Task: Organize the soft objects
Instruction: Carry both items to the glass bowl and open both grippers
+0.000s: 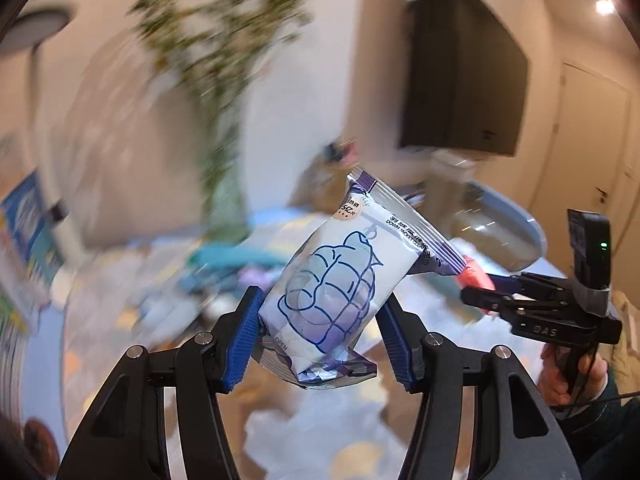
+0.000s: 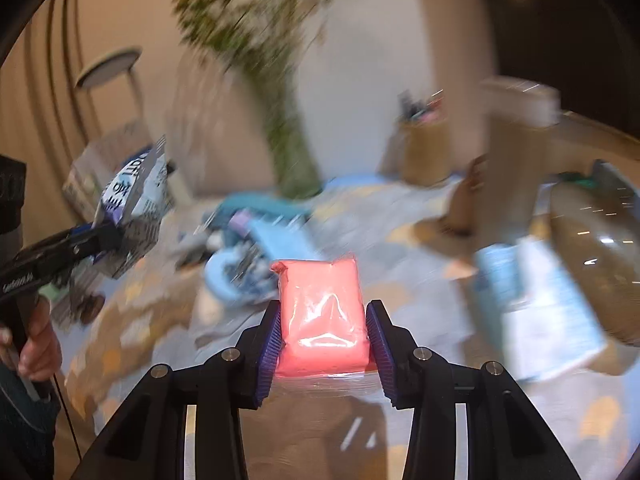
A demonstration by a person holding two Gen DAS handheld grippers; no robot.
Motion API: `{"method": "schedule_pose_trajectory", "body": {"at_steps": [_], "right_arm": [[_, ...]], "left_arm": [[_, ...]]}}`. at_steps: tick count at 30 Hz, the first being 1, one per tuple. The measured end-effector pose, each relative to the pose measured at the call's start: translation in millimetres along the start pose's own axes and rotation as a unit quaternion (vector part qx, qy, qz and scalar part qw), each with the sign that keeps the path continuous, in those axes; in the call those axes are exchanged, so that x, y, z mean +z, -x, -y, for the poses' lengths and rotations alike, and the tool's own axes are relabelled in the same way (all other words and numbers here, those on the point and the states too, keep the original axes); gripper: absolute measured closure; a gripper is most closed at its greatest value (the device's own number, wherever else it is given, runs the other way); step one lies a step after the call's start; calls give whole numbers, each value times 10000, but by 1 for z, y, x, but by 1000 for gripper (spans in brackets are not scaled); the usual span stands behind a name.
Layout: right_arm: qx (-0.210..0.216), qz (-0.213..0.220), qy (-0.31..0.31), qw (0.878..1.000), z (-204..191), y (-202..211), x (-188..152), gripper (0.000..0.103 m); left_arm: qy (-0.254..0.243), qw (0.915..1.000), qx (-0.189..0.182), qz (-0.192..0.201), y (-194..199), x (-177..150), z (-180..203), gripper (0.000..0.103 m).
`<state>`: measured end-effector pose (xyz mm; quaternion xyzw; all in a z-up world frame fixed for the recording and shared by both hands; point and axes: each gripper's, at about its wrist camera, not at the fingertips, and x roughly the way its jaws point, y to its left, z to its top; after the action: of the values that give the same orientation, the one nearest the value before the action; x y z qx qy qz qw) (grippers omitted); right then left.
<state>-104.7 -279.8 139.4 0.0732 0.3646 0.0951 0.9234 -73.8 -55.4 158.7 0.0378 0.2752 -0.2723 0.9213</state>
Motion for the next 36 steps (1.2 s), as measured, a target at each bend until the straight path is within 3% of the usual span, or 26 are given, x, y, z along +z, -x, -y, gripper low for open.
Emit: {"method": "schedule_pose_trajectory", "body": {"at_steps": [4,10,14,19,25,26,27,28,29,30,36], "right_arm": [[-370,313,-425,9979,45,37,16,61],[-1165,891,-1272,9810,139,102,35,61],[-1529,983,-1907,9647,201,121,35,61],[-1901,679,-2342,9510,249,112,26,61],[-1887,257,-2648,9453,278,88,23,61],[-1894,214,-2679,9444,280,86,22,59],[-1876,167,-2702,9442,282,85,23,49],[-1870,144,-2700,9444,283,86,22,41],[-1906,185,-2679,9442,282,88,21,31],[-1972,229,-2636,9440,279,90,20,28],[-2135,289,-2528,9432,274,101,20,28]], "left_arm": [[-363,9980,-468,217,-19,42,58,48],[-816,9924,-872,312,-73,96,149,48],[-807,9888,-1252,6,-129,110,196,48],[-839,9861,-1312,-586,-200,106,239,48],[-612,9837,-1303,-1076,-252,94,246,45],[-557,9837,-1321,-1087,-256,94,246,44],[-487,9835,-1348,-1100,-258,95,244,37],[-385,9833,-1386,-1112,-259,96,240,30],[-302,9830,-1448,-1084,-256,96,238,29],[-243,9826,-1525,-1034,-254,97,237,29],[-328,9823,-1669,-781,-218,100,235,29]]}}
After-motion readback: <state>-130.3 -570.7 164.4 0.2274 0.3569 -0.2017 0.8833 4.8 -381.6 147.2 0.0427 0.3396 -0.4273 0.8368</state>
